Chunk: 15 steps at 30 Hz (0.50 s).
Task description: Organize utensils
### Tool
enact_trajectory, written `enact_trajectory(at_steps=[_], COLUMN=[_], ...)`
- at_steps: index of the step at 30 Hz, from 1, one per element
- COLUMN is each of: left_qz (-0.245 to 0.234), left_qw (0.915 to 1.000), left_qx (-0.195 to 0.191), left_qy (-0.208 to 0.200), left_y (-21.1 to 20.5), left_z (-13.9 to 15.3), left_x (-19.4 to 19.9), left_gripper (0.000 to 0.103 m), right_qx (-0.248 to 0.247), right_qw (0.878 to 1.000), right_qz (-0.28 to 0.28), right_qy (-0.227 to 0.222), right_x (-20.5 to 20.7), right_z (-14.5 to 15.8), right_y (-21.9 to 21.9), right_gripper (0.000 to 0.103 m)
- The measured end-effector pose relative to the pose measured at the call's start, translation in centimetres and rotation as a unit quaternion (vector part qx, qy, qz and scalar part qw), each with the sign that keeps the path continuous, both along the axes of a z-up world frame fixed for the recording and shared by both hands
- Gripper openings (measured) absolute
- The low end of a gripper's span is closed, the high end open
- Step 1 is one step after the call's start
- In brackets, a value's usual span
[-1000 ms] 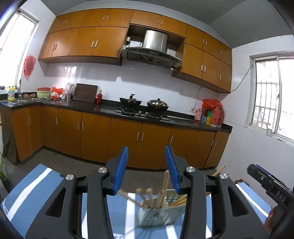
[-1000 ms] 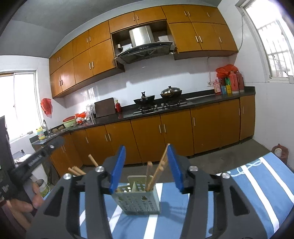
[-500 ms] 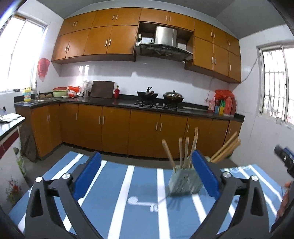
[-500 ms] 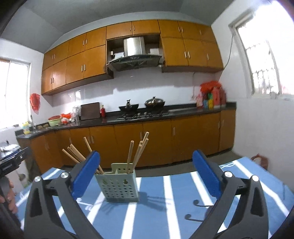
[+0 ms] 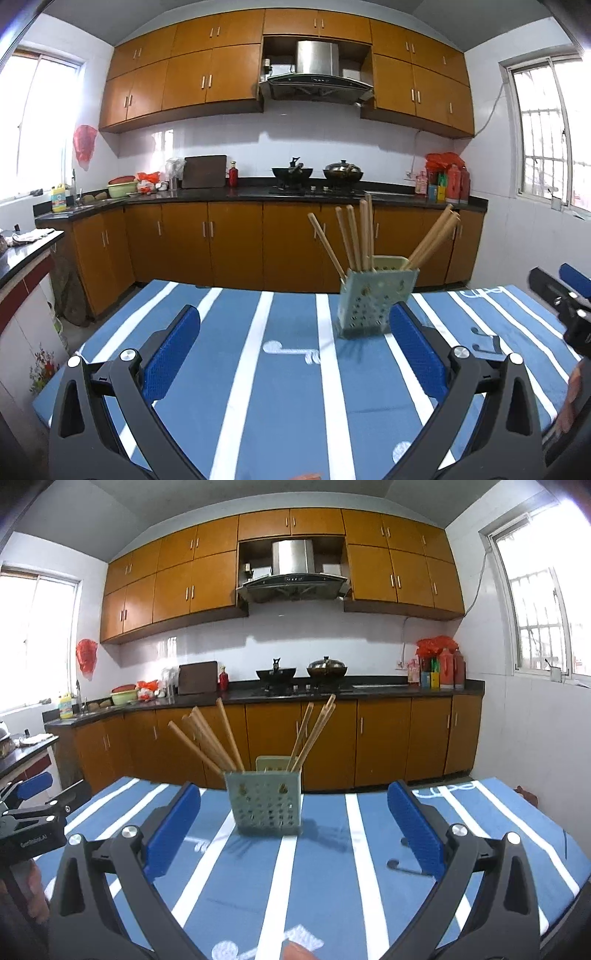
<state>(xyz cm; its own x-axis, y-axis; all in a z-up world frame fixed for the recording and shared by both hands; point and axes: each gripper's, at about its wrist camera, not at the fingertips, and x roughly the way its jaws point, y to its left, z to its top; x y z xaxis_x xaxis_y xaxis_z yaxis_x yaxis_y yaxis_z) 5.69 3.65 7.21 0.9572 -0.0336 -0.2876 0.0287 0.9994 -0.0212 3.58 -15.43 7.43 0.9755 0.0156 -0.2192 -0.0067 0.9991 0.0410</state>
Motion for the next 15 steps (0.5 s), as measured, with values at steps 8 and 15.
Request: enact_trajectory(at_steps=[8,15], left_qz=[-0.015,-0.024], left_qw=[0.9996,0.9991], left_qx=[0.011,0.015], left_qy=[0.022,0.030], left_y=[-1.0,-1.5], left_z=[-2.2,-3.9], left_x=[-1.6,-2.6], left_gripper=[0.101,0.101], right_qx=[-0.025,-0.023], right_qw=[1.000,0.999], right_qz=[-0.013,-0.019], right_qy=[0.000,0.021], right_x=[-2.1,-3.0], right_z=[-2.3,-4.4], right_y=[1.4,1.7], right_gripper=[0.099,0.099])
